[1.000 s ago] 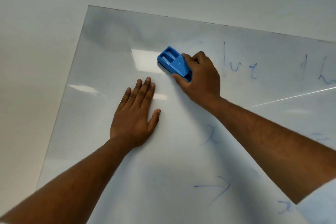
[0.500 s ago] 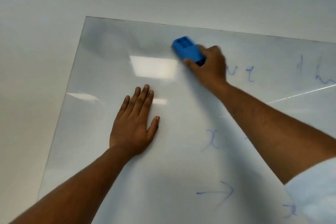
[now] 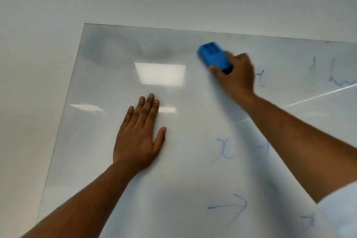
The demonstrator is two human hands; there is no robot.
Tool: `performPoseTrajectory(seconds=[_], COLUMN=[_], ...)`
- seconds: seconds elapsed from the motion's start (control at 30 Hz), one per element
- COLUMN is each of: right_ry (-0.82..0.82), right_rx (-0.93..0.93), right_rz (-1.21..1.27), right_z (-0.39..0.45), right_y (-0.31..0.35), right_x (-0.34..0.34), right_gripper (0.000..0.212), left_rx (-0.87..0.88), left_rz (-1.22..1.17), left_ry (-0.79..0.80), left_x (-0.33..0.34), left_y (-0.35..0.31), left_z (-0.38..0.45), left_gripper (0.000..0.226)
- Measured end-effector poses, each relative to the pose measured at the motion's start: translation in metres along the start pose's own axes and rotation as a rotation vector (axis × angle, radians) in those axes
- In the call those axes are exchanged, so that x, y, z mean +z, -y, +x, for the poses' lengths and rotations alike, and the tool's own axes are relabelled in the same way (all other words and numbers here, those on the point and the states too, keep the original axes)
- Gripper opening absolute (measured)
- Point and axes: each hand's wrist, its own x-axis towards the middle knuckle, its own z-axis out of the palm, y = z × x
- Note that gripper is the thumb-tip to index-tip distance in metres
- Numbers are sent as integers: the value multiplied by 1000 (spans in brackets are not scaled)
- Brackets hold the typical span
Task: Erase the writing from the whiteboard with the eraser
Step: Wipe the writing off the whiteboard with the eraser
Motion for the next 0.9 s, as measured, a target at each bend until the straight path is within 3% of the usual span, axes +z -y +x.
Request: performPoseTrajectory(seconds=[0.07,0.13,0.17,0.27,0.33,0.4,0.5,0.57,0.63,0.8,0.87,0.9], right_ry=[-123,-126,-80,152,226,117,-113,-169,-149,186,148,83], right_rx=[260,282,198,-279,-452,-329,173,336,236,-442,-419,-296], right_rz=[-5,12,18,7,-45,-82,-114,-139,-145,-104,-113,-124], right_z=[24,14,-3,-78,-92,-67,-21,-16,-35,-110,-86,-70], right_y=[-24,-24,-19,-3,-16,-41,-85,-92,-73,-38,-53,-61], right_x=[-17,-18,-14,-7,-14,-28,-57,-60,-48,-24,-32,-38], right_gripper=[56,57,60,69,71,69,70,70,68,70,67,66], left_rx=[1,-5,-5,-3,-6,-7,-13,-19,-21,-17,-19,-18], left_rz=[-1,1,3,15,22,15,6,5,1,8,5,4], left_ry=[-7,-10,-4,-6,3,5,24,19,12,25,26,23], left_x=[1,1,1,1,1,0,1,1,0,-1,0,0], left_y=[-1,-1,-1,0,0,-3,-6,-6,-6,-5,-6,-5], left_z=[-1,1,1,1,1,0,-1,-1,0,-1,-1,-1], left_gripper=[76,77,77,78,78,78,77,77,78,78,78,78])
